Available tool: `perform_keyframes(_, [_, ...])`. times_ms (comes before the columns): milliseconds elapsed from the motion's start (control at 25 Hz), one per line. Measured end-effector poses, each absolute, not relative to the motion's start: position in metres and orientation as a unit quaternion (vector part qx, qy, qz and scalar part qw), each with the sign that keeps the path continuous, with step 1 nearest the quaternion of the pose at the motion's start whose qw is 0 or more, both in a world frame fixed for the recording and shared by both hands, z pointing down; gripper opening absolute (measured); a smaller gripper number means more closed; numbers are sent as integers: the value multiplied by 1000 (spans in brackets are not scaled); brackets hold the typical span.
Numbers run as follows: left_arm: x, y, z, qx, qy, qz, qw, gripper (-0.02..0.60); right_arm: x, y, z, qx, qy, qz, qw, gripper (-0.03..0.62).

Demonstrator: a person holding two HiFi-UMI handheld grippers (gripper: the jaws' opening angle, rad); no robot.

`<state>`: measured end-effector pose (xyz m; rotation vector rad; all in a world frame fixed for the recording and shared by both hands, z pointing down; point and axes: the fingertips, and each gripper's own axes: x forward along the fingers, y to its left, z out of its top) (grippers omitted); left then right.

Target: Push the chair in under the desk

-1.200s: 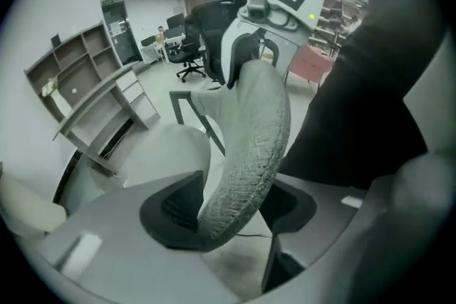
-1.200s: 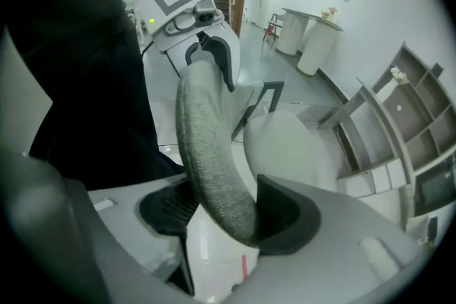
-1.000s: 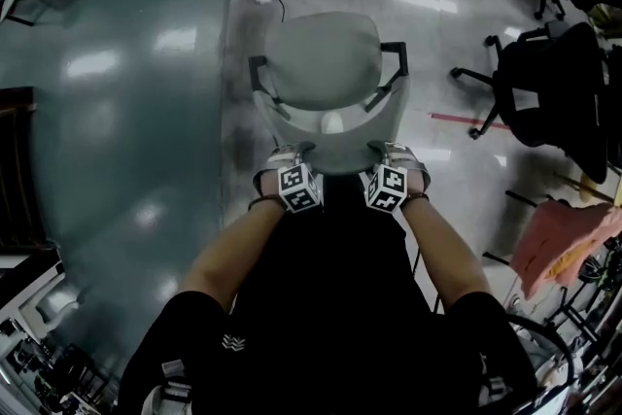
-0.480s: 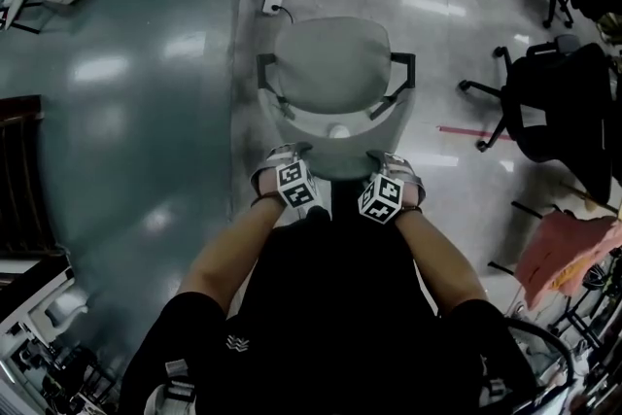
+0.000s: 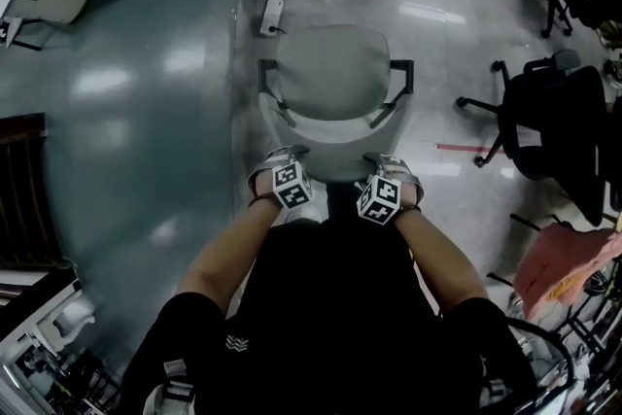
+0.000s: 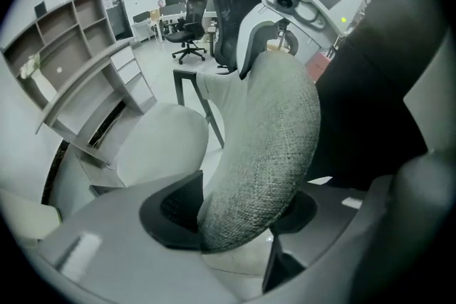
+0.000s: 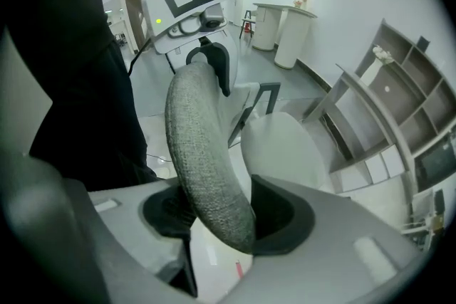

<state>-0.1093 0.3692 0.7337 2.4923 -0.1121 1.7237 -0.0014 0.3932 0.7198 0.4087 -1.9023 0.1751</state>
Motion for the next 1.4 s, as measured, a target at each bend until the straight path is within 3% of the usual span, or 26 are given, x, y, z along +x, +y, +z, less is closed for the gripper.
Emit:
perform_keyframes(760, [-112, 248, 735, 806, -21, 588, 58, 239, -7, 281, 721, 147, -824, 74, 542, 192])
perform_keyframes(1400, [-84, 142, 733, 814, -24, 577, 64, 239, 25, 171, 727, 156, -796, 85, 579, 193])
